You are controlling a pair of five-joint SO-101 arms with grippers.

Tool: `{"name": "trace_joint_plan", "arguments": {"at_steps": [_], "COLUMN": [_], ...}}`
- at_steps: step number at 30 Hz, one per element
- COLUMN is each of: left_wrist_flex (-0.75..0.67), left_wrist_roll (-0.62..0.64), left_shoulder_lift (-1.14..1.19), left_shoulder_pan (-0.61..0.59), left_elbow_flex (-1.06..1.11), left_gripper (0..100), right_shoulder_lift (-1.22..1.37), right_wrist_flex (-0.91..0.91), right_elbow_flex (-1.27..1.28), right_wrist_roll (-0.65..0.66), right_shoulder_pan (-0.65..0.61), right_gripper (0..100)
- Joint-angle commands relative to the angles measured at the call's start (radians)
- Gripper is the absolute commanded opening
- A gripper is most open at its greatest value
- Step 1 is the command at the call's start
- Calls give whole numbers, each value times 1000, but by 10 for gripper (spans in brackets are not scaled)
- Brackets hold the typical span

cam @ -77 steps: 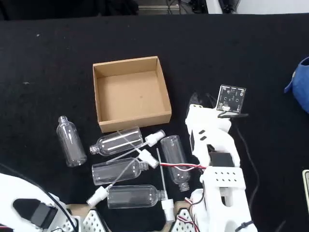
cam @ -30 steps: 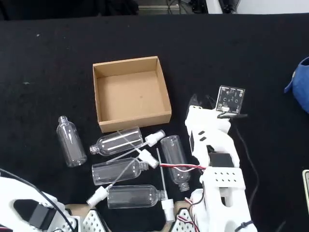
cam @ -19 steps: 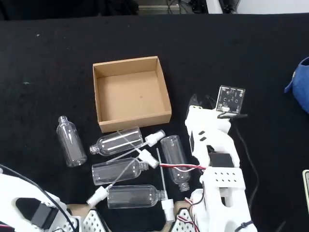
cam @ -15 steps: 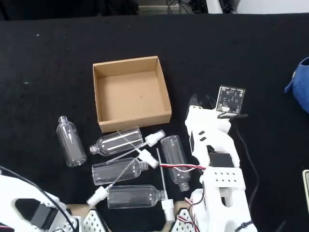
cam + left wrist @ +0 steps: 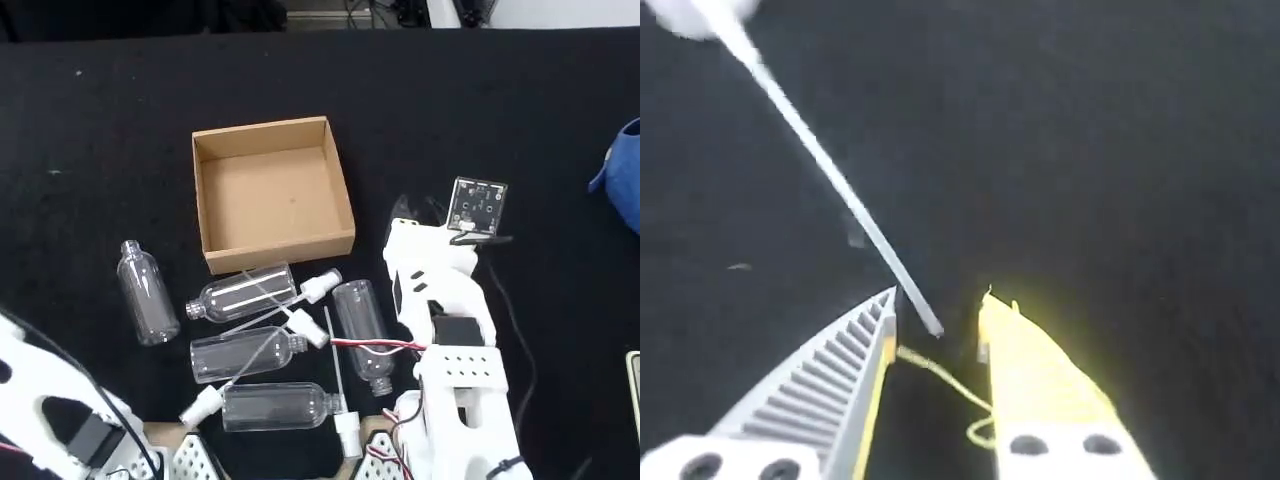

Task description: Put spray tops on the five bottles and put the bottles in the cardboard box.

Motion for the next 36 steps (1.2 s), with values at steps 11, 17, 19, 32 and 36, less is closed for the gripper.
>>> {"name": "trace_joint_plan", "arguments": {"at_steps": [11,17,19,32,36], "left_wrist_flex": [-414,-756,-881,-1309,-1355], "left_wrist_roll": [-74,-75,-80,-83,-164], "left_shoulder_lift": [-107,-37,14,115,121], "left_shoulder_pan": [-85,-157,-165,-179,-154], "left_elbow_flex": [-82,-81,-77,197,329], "left_gripper": [30,30,30,30,30], "right_shoulder_lift": [1,1,1,1,1], "right_wrist_flex": [-32,-32,-32,-32,-32], "right_elbow_flex": [-16,-16,-16,-10,-10], "right_wrist_roll": [5,5,5,5,5], "right_shoulder_pan": [-18,-18,-18,-18,-18], "right_gripper": [109,109,109,109,109]}}
